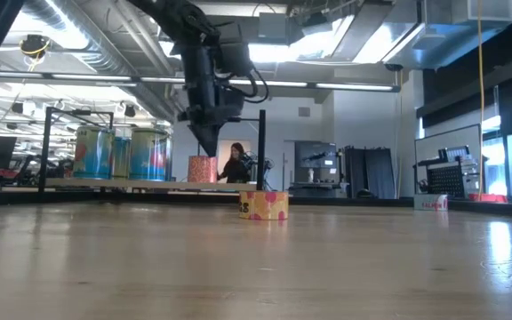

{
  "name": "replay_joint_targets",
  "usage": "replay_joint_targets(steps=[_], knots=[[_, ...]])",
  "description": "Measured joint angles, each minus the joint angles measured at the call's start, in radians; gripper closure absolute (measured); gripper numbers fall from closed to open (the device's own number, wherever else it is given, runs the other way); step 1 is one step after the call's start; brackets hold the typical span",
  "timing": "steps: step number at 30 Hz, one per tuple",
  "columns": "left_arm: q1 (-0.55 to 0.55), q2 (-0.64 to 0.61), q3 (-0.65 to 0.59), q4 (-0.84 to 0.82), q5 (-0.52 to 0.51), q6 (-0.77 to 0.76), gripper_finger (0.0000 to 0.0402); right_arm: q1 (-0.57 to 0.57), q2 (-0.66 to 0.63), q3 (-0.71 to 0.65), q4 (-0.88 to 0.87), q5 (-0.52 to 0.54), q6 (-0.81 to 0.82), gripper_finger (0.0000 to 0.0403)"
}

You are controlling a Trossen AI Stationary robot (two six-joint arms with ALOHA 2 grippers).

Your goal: Pick and place cans onto a shelf

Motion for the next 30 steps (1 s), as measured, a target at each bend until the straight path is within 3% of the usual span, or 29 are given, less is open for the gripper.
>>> replay_joint_targets(steps=[24, 30], knots=[[0.092, -0.001, 0.000, -0.011, -0.020, 0.080, 0.0401, 0.000, 0.000, 0.000, 0.000, -0.001, 0.052, 0.0346], [0.047, -0.013, 0.029, -0.028, 0.053, 0.070, 0.0401, 0.000, 0.000, 0.000, 0.000, 0.000, 0.049, 0.0346]])
